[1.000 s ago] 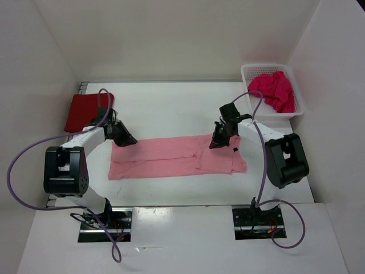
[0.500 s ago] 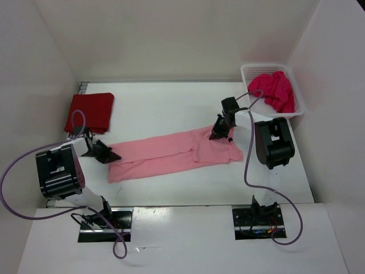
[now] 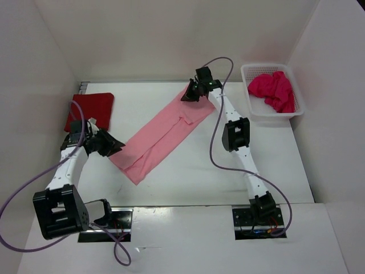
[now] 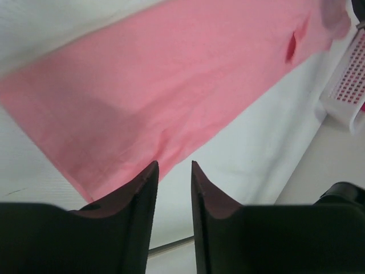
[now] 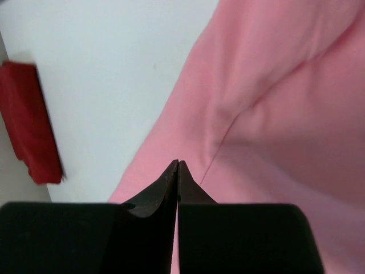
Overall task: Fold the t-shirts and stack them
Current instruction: Rotate the tshirt 85 degrees, then grab the bottom of the folded rectangular tshirt with both arms, then fold the folded rectangular tshirt in 1/3 of the way
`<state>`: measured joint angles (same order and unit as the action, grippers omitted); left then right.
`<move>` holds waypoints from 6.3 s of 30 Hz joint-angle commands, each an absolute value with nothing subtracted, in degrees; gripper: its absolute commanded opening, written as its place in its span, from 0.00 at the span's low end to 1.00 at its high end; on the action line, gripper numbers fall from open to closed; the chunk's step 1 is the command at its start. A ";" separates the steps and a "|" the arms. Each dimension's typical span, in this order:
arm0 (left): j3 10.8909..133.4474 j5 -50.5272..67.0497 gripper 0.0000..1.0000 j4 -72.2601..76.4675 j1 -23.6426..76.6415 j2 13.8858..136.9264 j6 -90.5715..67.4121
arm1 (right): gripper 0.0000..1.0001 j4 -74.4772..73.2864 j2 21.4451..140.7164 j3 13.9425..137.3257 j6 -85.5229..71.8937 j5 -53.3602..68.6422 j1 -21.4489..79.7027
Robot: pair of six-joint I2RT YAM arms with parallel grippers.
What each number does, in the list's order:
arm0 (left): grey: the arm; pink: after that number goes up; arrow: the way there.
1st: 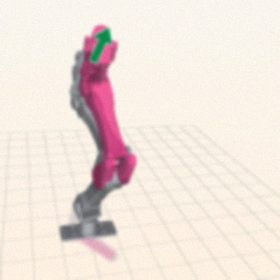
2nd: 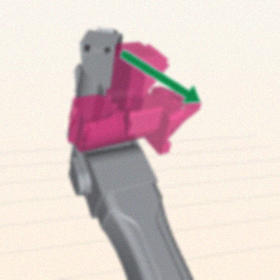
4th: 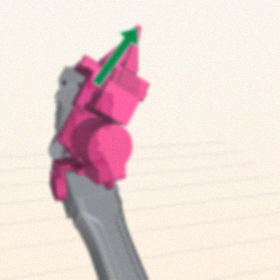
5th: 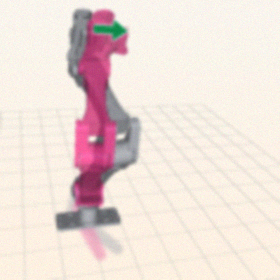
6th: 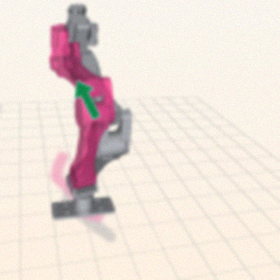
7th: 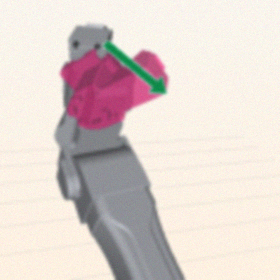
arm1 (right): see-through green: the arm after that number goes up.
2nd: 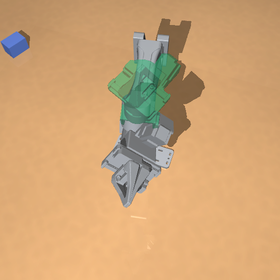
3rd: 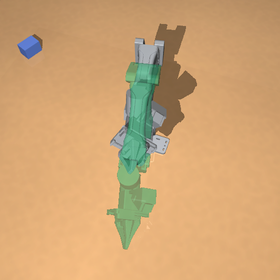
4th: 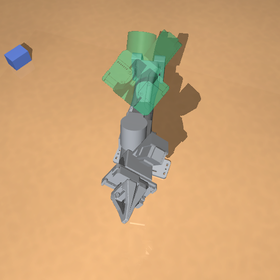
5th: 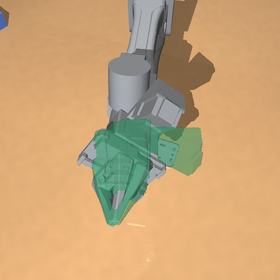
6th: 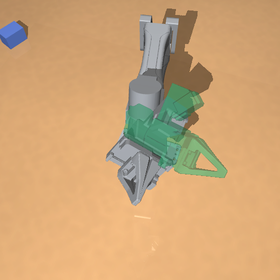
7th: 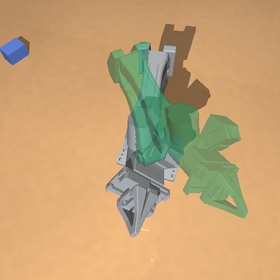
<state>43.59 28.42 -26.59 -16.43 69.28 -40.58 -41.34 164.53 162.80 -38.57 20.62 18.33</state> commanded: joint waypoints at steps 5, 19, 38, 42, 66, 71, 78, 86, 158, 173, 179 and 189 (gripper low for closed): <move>45.18 27.96 0.41 -24.08 -7.06 67.84 -40.34 | 0.20 -60.44 149.25 176.97 -29.19 20.21 19.60; 50.19 19.25 0.17 -22.94 6.85 86.65 -35.24 | 0.17 -40.65 99.84 113.48 -29.42 16.69 25.56; 54.84 18.54 0.00 -22.76 9.58 82.27 -37.00 | 0.00 -12.48 118.80 79.27 -37.53 16.61 16.19; 54.84 18.54 0.02 -23.38 9.58 80.87 -37.53 | 0.00 -17.13 128.30 93.28 -35.78 12.84 15.56; 59.68 17.67 0.26 -28.56 -1.05 80.16 -32.09 | 0.51 -0.22 105.97 61.62 -49.99 26.45 31.90; 58.62 17.67 0.30 -28.56 -1.58 80.16 -31.46 | 0.46 4.40 112.84 65.47 -55.11 25.32 33.57; 56.78 19.60 0.31 -27.52 -1.58 80.16 -30.94 | 0.25 0.97 120.40 72.16 -55.63 22.24 34.72; 55.46 18.19 0.38 -27.51 2.89 80.15 -29.79 | 0.00 -4.73 109.36 60.04 -48.35 22.25 28.31; 68.62 31.99 0.00 -38.77 19.51 92.86 -35.50 | 0.10 -31.20 70.02 42.96 -41.43 25.85 19.70; 103.88 19.34 0.00 -33.66 17.75 123.56 -35.07 | 0.10 -23.56 109.22 75.05 -31.29 23.73 8.35; 109.15 21.44 0.17 -31.57 17.23 129.11 -35.07 | 0.17 -21.97 117.15 82.42 -31.29 25.31 7.21; 91.78 22.22 0.37 -23.22 16.00 111.91 -37.17 | 0.37 -24.61 106.28 81.22 -31.29 22.85 8.25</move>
<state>95.74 20.69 -27.68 16.47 120.73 -36.42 -25.17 114.54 81.17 -32.21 23.99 7.64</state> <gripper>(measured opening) 0.376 0.367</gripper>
